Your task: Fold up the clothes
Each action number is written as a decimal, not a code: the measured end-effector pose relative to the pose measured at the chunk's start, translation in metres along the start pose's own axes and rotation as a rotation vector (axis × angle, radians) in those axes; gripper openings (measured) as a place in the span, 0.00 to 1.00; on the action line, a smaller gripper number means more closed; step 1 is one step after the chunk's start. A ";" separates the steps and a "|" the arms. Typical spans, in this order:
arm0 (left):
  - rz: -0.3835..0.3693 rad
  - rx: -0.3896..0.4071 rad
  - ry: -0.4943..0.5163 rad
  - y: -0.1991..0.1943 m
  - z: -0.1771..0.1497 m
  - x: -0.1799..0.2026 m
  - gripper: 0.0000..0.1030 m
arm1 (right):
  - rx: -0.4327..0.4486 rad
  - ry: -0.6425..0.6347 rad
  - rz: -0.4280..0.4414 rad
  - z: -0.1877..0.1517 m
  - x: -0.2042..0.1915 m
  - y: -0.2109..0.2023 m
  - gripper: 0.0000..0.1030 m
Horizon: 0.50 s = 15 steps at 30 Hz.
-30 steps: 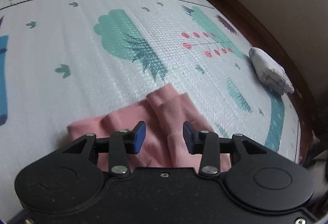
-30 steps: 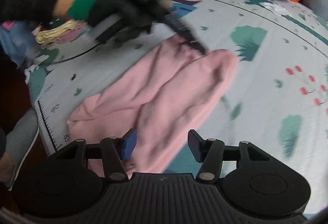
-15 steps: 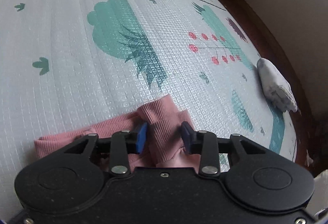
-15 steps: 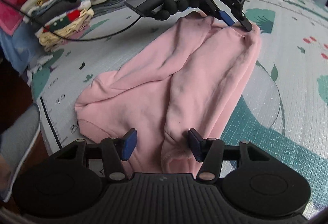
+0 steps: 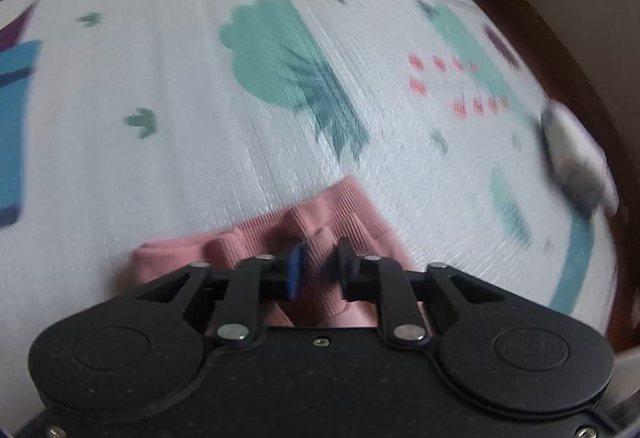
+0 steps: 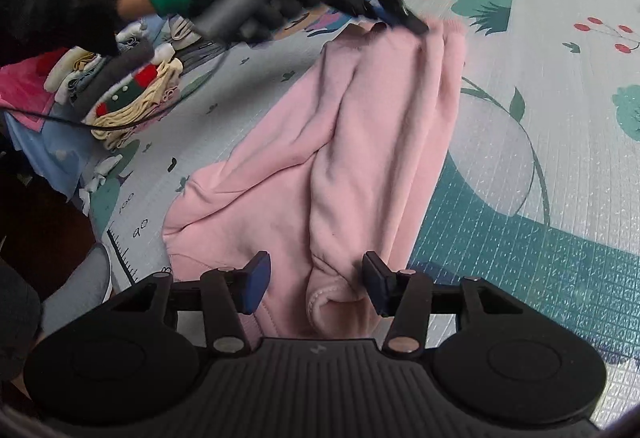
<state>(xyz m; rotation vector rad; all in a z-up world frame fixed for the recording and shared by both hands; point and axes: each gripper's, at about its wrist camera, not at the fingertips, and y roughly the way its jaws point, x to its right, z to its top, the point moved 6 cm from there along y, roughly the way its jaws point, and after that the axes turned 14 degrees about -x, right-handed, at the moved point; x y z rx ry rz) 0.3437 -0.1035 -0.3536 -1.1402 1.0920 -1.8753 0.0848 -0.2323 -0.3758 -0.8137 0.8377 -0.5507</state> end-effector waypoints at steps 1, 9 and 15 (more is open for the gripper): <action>0.011 0.019 0.032 0.001 0.000 0.000 0.29 | -0.001 -0.010 -0.010 0.000 -0.002 0.000 0.50; -0.057 0.039 0.076 -0.044 -0.016 0.010 0.41 | 0.035 -0.036 -0.053 -0.005 -0.009 -0.010 0.51; -0.076 -0.045 0.088 -0.017 -0.034 0.017 0.14 | 0.018 -0.032 -0.069 -0.007 -0.007 -0.006 0.51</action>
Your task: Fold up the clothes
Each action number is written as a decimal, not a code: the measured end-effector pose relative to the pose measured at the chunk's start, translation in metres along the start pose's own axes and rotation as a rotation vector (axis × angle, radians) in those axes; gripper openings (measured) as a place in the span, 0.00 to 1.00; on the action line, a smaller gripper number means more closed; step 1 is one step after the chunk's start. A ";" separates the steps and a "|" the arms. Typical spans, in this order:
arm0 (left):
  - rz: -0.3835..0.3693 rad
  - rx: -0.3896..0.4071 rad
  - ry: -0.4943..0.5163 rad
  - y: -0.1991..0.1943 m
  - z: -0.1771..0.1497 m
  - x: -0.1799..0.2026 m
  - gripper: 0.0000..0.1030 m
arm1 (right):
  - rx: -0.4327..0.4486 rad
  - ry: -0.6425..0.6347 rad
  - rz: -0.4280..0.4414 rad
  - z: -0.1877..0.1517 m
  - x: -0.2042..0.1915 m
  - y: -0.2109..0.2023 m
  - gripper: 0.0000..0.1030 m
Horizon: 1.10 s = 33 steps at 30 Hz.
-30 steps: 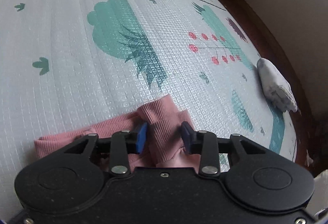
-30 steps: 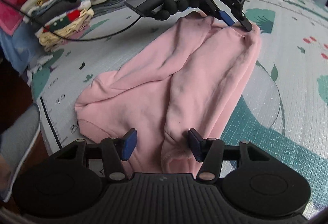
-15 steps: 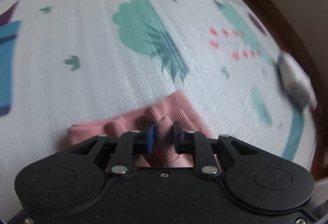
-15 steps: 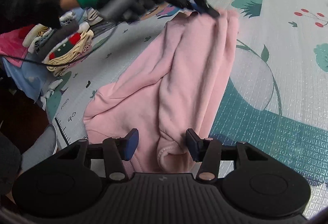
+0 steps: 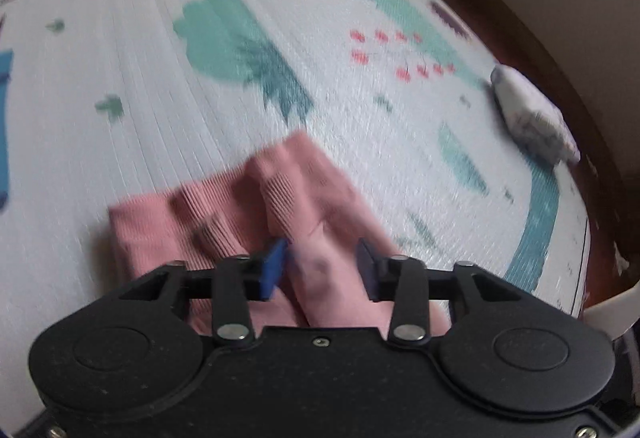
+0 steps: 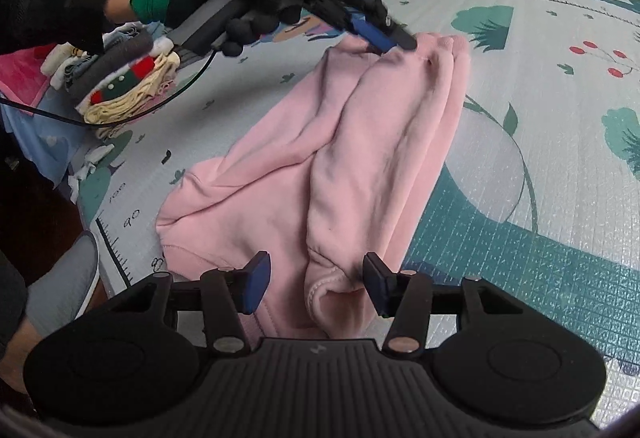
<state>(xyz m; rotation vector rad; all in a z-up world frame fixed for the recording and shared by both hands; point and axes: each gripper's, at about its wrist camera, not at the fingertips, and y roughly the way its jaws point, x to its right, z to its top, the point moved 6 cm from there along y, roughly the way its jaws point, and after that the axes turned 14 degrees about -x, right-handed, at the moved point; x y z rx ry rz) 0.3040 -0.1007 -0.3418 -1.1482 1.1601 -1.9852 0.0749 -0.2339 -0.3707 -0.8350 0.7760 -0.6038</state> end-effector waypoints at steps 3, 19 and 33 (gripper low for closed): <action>-0.010 0.055 0.044 -0.013 -0.002 0.012 0.07 | -0.003 0.018 -0.004 -0.003 0.004 0.000 0.51; 0.062 0.036 0.072 0.011 -0.005 0.002 0.06 | 0.037 0.043 0.001 -0.009 0.007 -0.011 0.51; 0.039 0.127 0.084 -0.006 0.000 0.015 0.06 | -0.009 -0.016 -0.037 -0.025 -0.018 -0.002 0.43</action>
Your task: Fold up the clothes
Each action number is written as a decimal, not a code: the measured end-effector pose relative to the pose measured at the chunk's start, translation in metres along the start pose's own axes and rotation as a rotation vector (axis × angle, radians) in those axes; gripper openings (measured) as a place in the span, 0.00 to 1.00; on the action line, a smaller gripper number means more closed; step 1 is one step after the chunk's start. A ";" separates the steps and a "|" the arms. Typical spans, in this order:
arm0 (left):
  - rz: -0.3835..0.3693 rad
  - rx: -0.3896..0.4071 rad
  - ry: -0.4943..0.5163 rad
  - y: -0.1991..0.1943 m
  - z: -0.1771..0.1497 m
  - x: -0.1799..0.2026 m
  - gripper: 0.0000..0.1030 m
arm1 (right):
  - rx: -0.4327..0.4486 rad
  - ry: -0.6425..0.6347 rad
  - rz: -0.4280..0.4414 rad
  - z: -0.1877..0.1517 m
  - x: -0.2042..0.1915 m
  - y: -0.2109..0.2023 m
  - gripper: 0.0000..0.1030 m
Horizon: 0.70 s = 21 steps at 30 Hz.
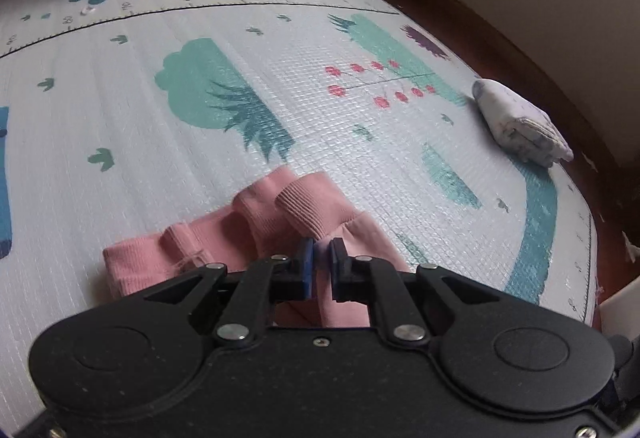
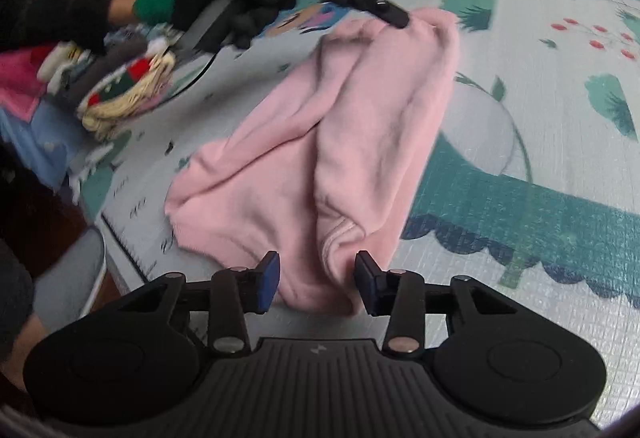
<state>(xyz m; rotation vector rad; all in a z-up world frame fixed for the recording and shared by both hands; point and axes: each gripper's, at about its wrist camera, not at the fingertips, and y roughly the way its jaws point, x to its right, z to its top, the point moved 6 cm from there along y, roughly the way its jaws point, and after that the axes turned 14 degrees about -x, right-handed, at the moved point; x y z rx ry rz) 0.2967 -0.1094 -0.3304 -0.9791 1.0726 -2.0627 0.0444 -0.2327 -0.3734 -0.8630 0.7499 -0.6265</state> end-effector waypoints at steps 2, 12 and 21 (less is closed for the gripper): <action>0.021 -0.008 -0.006 0.005 -0.001 -0.004 0.06 | -0.029 -0.111 -0.060 0.000 -0.012 0.004 0.43; 0.091 -0.026 0.041 0.012 -0.003 -0.007 0.17 | -0.032 -0.177 -0.110 -0.002 -0.023 0.000 0.48; 0.022 -0.018 0.313 -0.022 -0.034 0.044 0.23 | 0.088 -0.199 -0.159 0.011 -0.025 -0.022 0.25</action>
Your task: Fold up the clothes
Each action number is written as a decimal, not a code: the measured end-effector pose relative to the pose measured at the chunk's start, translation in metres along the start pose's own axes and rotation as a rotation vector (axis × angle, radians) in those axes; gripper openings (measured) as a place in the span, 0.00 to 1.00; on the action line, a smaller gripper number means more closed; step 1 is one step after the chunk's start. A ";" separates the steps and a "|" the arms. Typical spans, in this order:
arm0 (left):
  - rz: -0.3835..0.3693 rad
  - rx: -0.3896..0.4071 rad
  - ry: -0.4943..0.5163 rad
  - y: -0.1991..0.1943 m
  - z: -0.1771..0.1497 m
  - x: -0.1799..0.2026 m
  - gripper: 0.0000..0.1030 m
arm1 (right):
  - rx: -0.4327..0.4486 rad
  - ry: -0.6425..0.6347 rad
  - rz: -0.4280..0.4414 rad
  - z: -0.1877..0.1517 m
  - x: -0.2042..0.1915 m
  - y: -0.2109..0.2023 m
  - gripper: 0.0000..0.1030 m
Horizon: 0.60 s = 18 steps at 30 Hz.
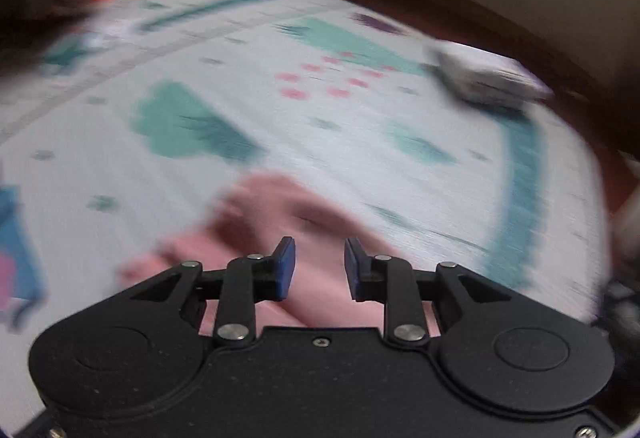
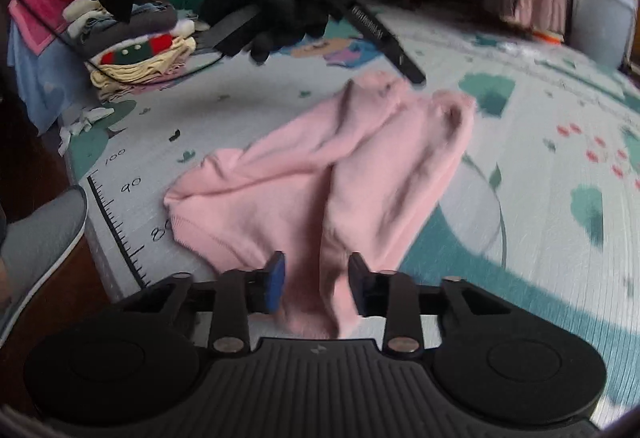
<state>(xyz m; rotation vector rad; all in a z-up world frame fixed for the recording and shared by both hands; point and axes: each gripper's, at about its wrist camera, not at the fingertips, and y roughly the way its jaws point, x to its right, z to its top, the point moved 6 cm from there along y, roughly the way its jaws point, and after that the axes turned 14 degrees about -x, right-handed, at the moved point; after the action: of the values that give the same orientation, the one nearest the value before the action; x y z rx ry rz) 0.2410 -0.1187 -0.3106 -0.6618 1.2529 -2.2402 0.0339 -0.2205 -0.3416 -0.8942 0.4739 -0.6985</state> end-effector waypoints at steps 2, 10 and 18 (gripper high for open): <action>-0.038 -0.036 0.093 0.009 -0.010 0.020 0.23 | 0.000 -0.010 0.013 0.005 0.001 0.007 0.21; 0.017 -0.090 0.206 0.044 -0.027 0.034 0.23 | -0.052 0.206 0.121 -0.012 0.029 0.034 0.07; 0.097 0.008 0.217 -0.045 -0.048 0.029 0.23 | -0.013 0.100 0.151 -0.004 0.021 0.005 0.13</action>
<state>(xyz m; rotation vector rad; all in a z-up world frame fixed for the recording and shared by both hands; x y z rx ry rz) 0.1812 -0.0852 -0.2884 -0.3536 1.3471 -2.2818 0.0471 -0.2362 -0.3497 -0.8294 0.6293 -0.6044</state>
